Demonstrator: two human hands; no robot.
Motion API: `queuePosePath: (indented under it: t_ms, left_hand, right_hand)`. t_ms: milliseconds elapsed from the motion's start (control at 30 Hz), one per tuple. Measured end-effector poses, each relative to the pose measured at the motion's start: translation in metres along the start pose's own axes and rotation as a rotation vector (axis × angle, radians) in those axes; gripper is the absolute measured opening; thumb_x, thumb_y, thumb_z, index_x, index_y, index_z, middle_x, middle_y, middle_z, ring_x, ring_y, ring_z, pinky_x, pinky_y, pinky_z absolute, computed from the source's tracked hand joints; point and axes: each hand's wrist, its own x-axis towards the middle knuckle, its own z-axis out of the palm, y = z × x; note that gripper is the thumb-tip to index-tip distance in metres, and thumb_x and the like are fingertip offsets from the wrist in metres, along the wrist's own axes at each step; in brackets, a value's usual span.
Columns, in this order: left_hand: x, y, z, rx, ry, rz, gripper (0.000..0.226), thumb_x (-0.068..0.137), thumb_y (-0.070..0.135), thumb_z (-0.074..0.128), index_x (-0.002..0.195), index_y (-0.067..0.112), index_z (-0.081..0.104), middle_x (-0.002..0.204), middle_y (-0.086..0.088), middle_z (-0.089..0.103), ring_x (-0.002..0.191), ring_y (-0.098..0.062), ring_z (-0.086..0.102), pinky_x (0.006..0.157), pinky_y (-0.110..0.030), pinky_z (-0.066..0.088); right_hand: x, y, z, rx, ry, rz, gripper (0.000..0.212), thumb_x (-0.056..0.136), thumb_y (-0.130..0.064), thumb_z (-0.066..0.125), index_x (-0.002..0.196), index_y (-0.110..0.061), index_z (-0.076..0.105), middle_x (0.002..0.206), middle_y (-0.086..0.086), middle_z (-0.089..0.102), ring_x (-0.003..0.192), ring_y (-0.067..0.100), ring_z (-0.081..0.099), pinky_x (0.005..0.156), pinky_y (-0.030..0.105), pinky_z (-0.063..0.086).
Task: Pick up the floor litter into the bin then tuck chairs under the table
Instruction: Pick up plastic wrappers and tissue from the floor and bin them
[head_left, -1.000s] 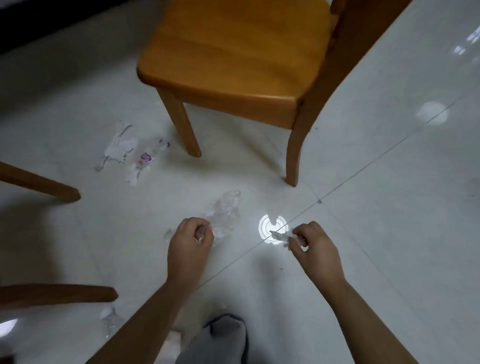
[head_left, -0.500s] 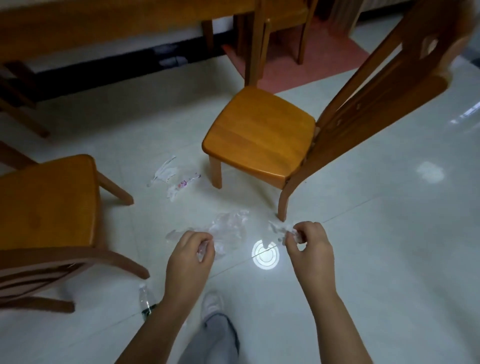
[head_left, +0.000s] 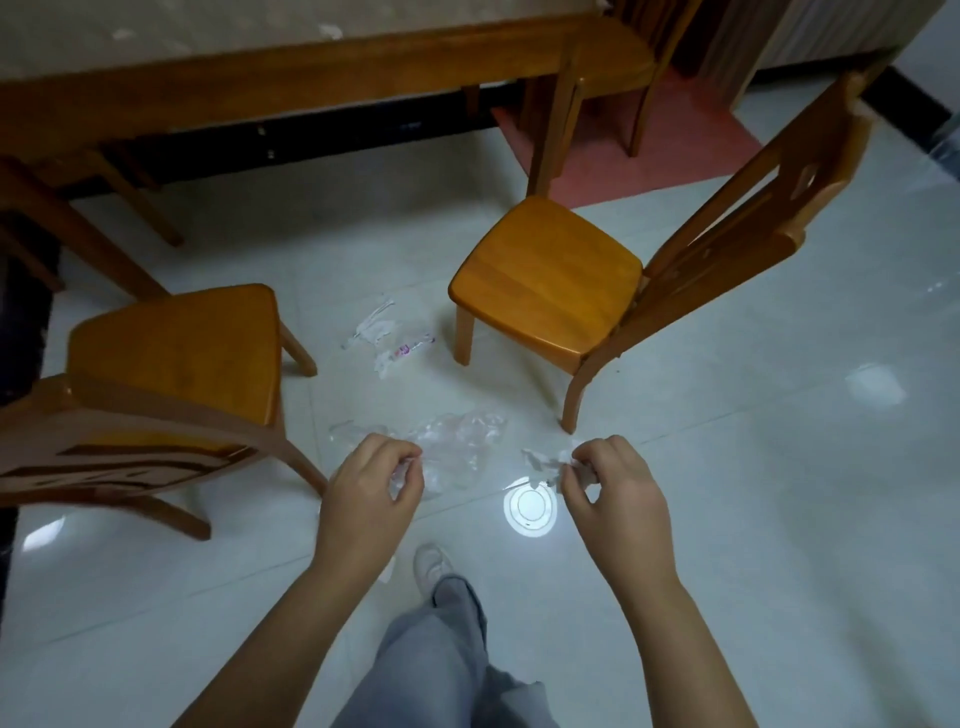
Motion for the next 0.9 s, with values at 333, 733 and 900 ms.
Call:
queuePosePath:
  t_ms: [333,733,900]
  left_hand:
    - [0.048,-0.016,-0.03,0.009,0.019,-0.034,0.017,0.079,0.016,0.057,0.085,0.006,0.068,0.08,-0.007,0.066,0.069,-0.013,0.056,0.063,-0.02,0.041]
    - [0.09,-0.023,-0.049,0.064,0.171,-0.2,0.017,0.078,0.018,0.058,0.085,0.007,0.069,0.081,-0.006,0.068,0.07,-0.015,0.061,0.065,-0.01,0.037]
    - [0.071,-0.006,-0.055,0.105,0.362,-0.41,0.017,0.078,0.016,0.058,0.086,0.007,0.068,0.082,-0.008,0.068,0.068,-0.016,0.06,0.062,-0.013,0.041]
  right_hand:
    - [0.077,-0.045,0.0,-0.147,-0.15,-0.249,0.016,0.069,-0.01,0.077,0.077,-0.009,0.064,0.072,0.007,0.064,0.059,0.017,0.056,0.057,0.015,0.037]
    - [0.165,-0.09,0.031,-0.025,-0.273,-0.496,0.015,0.071,-0.007,0.076,0.078,-0.008,0.064,0.075,0.01,0.065,0.063,0.02,0.058,0.057,0.026,0.046]
    - [0.196,-0.1,0.039,0.01,-0.411,-0.725,0.013,0.074,-0.008,0.073,0.079,-0.009,0.062,0.075,0.007,0.063,0.065,0.01,0.046,0.059,0.012,0.029]
